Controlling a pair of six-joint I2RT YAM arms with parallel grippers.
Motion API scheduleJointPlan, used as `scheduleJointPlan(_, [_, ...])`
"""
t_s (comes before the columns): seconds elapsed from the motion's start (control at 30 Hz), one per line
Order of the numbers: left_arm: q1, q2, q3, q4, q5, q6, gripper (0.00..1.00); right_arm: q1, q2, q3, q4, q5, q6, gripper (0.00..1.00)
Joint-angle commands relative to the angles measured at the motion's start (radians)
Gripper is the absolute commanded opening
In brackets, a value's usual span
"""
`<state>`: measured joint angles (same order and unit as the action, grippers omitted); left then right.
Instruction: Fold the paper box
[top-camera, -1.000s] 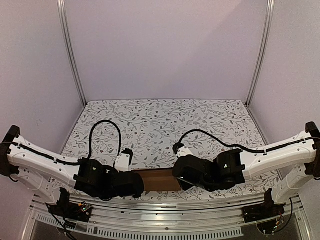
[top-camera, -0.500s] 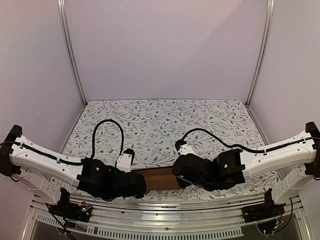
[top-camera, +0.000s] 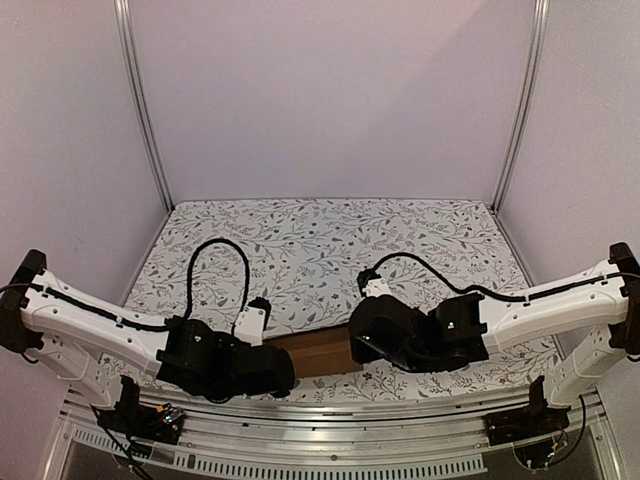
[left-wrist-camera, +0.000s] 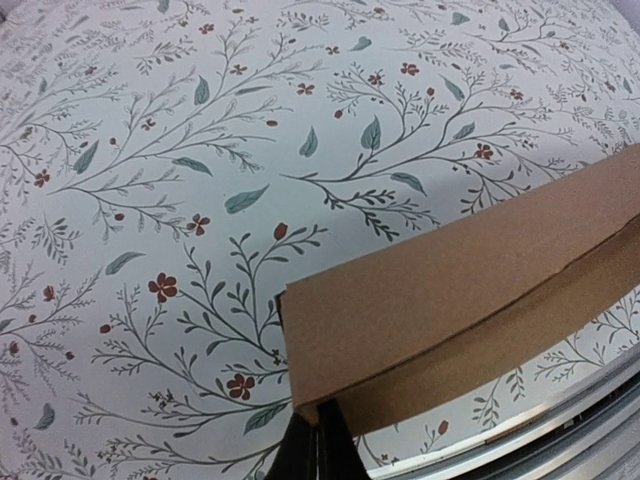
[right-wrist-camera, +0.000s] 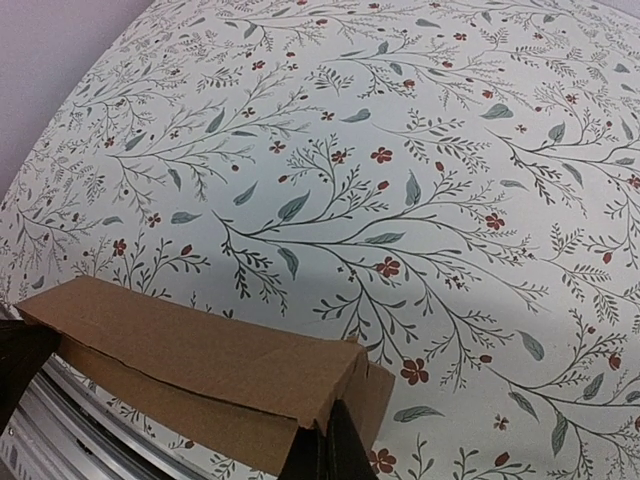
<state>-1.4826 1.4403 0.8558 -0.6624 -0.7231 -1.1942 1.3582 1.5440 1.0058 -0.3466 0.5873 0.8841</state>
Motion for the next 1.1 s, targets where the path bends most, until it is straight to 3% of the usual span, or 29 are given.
scheduleJointPlan(0.0, [-0.025,0.037,0.004,0.027,0.06,0.028,0.0,-0.004,-0.025,-0.019,0.144,-0.103,0.037,0.0])
scheduleJointPlan(0.33, [-0.022,0.019,0.0,0.008,0.03,0.054,0.0,-0.013,-0.024,-0.024,0.167,-0.122,0.029,0.0])
scheduleJointPlan(1.07, [0.016,-0.107,-0.09,0.045,0.083,0.053,0.24,0.035,-0.011,-0.052,0.064,-0.035,-0.049,0.0])
